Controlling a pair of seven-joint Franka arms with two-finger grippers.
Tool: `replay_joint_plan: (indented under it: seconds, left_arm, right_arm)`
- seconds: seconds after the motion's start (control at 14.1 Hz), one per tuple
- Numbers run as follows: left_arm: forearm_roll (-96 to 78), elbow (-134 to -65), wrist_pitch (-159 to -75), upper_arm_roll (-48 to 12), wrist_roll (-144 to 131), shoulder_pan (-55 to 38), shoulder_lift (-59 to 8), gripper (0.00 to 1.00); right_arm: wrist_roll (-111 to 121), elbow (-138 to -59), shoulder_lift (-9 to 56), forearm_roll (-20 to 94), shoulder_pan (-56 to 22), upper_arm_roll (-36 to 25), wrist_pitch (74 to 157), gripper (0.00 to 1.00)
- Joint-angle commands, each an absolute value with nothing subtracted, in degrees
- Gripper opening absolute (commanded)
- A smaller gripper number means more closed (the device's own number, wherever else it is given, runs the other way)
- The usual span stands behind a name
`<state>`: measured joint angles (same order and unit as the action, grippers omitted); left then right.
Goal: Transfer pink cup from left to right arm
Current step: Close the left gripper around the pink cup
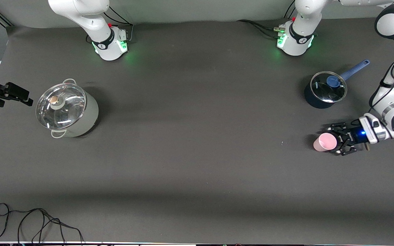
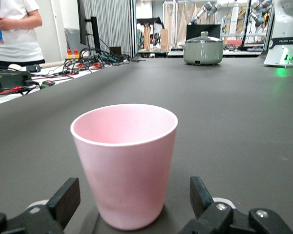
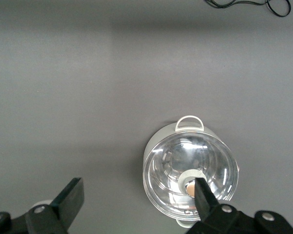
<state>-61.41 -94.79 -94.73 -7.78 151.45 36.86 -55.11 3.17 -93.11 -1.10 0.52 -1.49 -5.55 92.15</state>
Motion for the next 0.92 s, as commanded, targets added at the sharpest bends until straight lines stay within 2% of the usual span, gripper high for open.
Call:
replay_joint_plan:
  seconds: [0.0,0.21,0.28,0.36,0.43,0.5,0.57,0.85]
  left_arm:
    - [-62.8,-93.0,-93.9,-8.3,153.3,36.5,-56.9,1.0]
    - [-62.8,-92.7,-94.2,-9.9,153.3,36.5,-57.3,0.99]
    - [-62.8,-92.6,-94.4,-10.5,153.3,36.5,-57.5,0.97]
    - [-62.8,-92.1,-94.4,-10.8,153.3,36.5,-57.8,0.91]
    - [-62.8,-91.8,-94.3,-10.9,153.3,36.5,-58.0,0.72]
    - [-62.8,-91.7,-94.3,-10.9,153.3,36.5,-58.0,0.18]
    - [-62.8,-91.6,-94.5,-10.9,153.4,36.5,-58.0,0.0]
    - [-62.8,-90.6,-94.0,-11.8,152.8,35.8,-57.9,0.0]
  right_arm:
    - [4.0,-93.2,-1.5,1.5,-1.7,-5.9,92.1,1.0]
    - [3.9,-93.3,-1.6,1.5,-1.7,-6.0,92.1,1.0]
    - [4.0,-93.3,-1.6,1.5,-1.7,-6.0,92.1,1.0]
    - [4.0,-93.4,-1.6,1.5,-1.7,-6.0,92.1,1.0]
    - [4.0,-93.3,-1.6,1.5,-1.7,-6.0,92.1,1.0]
    - [4.0,-93.3,-1.6,1.5,-1.8,-6.0,92.1,1.0]
    - [4.0,-93.3,-1.6,1.5,-1.7,-6.0,92.1,1.0]
    - [4.0,-93.3,-1.6,1.5,-1.7,-6.0,92.1,1.0]
